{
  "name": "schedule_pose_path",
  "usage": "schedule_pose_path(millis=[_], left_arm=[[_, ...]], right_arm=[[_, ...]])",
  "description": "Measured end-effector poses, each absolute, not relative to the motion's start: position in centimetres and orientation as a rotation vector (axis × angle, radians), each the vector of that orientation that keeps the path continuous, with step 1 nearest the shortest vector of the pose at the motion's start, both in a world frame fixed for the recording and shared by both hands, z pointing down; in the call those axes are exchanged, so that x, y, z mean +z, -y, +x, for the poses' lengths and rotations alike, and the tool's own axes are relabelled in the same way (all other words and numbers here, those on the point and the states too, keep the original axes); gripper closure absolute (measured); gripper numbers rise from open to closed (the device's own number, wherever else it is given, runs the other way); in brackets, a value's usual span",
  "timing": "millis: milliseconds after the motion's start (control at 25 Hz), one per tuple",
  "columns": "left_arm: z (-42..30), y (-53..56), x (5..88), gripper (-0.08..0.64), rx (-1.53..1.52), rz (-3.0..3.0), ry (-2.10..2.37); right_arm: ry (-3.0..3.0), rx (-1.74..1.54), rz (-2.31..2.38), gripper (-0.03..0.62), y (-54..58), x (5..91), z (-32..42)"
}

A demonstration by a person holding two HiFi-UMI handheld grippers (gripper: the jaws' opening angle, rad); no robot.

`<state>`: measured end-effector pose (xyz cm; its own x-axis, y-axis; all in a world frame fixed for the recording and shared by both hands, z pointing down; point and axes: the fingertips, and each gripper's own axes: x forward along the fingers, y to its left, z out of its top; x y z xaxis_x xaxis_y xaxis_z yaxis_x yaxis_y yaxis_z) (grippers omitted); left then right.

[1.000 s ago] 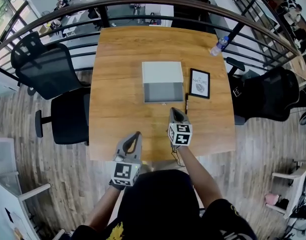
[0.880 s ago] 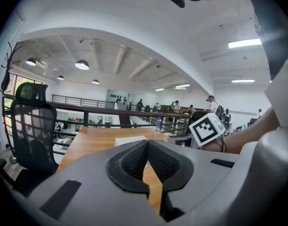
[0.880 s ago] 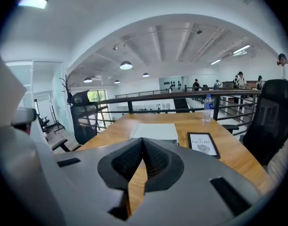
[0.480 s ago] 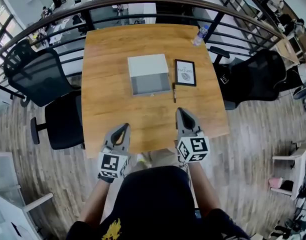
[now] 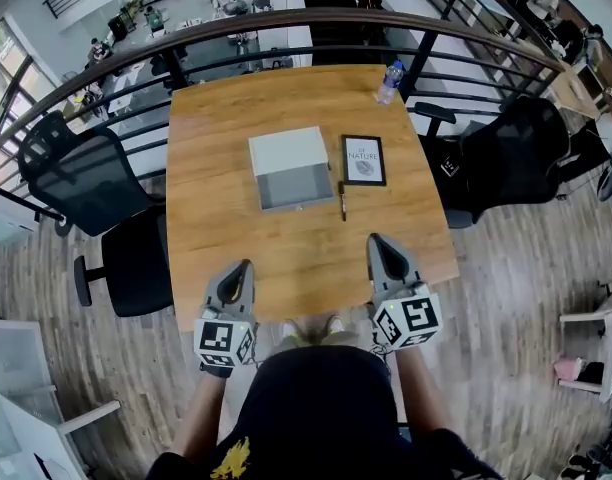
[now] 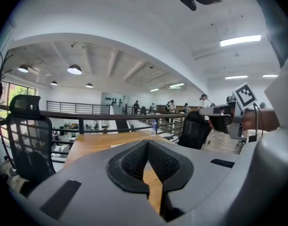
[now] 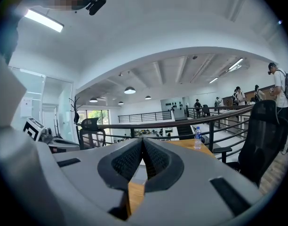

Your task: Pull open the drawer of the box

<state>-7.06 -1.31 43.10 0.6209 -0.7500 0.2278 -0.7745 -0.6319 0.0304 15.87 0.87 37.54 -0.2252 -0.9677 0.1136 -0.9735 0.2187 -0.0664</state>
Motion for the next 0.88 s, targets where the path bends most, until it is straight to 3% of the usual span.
schedule_pose_path(millis=[280,880], left_arm=[[-2.6,1.0,40.7,0.543,0.331,2.801,1.322],[-1.3,2.4,39.0,0.543,0.287,2.799,1.471]], right_arm=[[2.459,0.168,1.889,0.595,-1.8,36.3,19.8],[2.449,0.148,1.849,0.595,-0.3,35.9,23.4]])
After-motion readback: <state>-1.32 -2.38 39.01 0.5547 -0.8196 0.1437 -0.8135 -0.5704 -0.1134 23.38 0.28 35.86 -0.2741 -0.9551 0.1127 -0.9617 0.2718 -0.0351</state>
